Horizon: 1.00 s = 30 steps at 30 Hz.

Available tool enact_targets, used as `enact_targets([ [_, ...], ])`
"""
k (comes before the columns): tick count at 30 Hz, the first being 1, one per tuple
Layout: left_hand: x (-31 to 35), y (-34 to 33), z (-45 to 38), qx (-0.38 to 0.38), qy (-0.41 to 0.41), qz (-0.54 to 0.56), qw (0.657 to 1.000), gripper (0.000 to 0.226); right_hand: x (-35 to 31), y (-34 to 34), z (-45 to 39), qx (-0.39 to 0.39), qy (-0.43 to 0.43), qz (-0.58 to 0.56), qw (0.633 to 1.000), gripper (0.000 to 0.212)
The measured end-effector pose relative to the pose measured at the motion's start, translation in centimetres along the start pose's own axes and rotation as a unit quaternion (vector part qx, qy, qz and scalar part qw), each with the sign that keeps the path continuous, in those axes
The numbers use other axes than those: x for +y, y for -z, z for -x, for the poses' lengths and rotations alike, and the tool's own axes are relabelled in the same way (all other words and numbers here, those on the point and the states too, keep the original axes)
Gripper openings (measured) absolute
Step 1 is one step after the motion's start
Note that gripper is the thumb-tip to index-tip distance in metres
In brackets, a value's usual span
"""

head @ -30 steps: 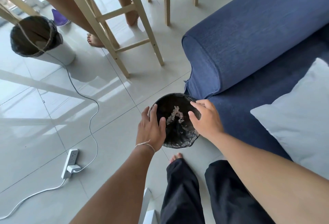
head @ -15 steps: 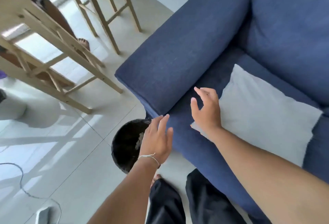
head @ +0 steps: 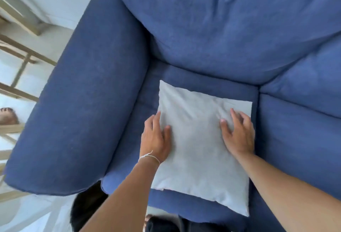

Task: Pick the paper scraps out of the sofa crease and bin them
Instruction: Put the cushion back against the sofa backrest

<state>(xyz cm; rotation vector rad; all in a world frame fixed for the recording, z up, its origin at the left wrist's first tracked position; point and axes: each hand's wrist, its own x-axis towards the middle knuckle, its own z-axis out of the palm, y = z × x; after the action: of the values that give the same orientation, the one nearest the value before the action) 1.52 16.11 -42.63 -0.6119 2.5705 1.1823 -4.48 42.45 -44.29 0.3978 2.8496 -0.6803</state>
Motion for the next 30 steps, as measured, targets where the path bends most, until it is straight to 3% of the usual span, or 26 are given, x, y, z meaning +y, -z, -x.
enact_targets([
  [2, 1.8, -1.2, -1.9, -0.019, 0.106, 0.026, 0.994, 0.067, 1.3, -0.1, 0.3, -0.033, -0.1, -0.028, 0.994, 0.08],
  [4, 3.6, -1.8, -3.3, -0.046, 0.177, 0.044, 0.982, 0.069, 1.0, -0.2, 0.5, -0.058, -0.198, -0.14, 0.968, 0.095],
  [6, 4.8, -2.0, -4.1, -0.063, 0.194, 0.067, 0.977, 0.049, -0.1, -0.2, 0.2, -0.068, -0.232, -0.232, 0.942, 0.102],
  [10, 7.0, -1.0, -5.7, -0.037, 0.153, 0.151, 0.976, 0.045, -1.8, 1.7, -1.8, -0.028, -0.2, -0.347, 0.916, 0.079],
  [17, 11.0, 1.7, -8.4, 0.002, -0.009, 0.234, 0.972, 0.041, -5.6, 5.9, -4.5, 0.079, -0.073, -0.371, 0.922, 0.091],
  [20, 12.5, 2.9, -9.4, 0.035, -0.059, 0.227, 0.971, 0.054, -7.4, 6.9, -5.1, 0.13, -0.027, -0.387, 0.912, 0.092],
  [30, 12.6, 5.9, -13.6, -0.043, -0.105, 0.142, 0.983, 0.077, -10.6, 6.6, -8.3, 0.13, -0.073, -0.329, 0.932, 0.1],
])
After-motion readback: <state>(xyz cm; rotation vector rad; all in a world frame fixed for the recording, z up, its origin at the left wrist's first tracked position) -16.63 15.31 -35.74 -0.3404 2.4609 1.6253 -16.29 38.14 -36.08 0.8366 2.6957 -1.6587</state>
